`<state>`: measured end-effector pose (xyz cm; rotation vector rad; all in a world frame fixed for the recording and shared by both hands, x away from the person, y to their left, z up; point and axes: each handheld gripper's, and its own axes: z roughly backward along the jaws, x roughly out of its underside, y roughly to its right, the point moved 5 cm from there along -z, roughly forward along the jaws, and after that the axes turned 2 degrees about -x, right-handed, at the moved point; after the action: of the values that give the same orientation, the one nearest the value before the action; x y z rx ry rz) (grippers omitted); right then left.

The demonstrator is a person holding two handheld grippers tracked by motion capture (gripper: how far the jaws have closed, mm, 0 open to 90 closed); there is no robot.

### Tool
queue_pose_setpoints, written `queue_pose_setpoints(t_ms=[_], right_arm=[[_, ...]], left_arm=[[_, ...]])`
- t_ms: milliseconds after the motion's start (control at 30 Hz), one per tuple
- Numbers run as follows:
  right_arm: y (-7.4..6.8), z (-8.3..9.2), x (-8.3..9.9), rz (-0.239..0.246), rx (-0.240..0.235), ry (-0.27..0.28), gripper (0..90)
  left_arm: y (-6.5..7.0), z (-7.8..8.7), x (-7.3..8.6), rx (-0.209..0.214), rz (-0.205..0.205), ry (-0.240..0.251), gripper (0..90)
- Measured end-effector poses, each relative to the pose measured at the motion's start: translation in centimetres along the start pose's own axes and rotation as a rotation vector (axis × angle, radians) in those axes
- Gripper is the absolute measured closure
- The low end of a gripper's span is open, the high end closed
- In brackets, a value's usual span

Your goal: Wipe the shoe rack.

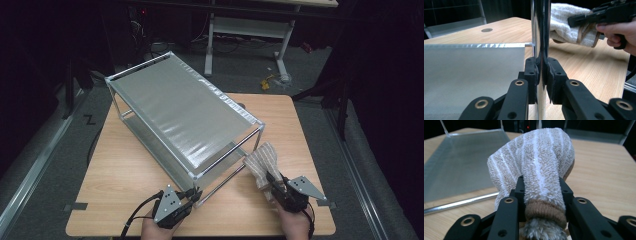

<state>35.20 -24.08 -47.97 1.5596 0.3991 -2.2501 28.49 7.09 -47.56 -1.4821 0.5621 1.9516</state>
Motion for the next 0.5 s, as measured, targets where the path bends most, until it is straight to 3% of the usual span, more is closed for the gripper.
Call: queue_pose_setpoints(t_ms=[200,300,500], right_arm=[[-0.1,0.9,-0.8,-0.004,-0.005,0.054,69.8],[-0.2,1.4,-1.3,-0.003,0.003,0.086,70.0],[-0.6,2.5,-2.3,0.013,0.0,0.158,69.9]], left_arm=[[-0.2,0.6,0.6,0.006,0.0,0.048,64.5],[-0.7,0.9,0.8,-0.003,-0.031,0.031,57.8],[-0.9,0.8,1.7,0.013,0.005,0.013,51.6]])
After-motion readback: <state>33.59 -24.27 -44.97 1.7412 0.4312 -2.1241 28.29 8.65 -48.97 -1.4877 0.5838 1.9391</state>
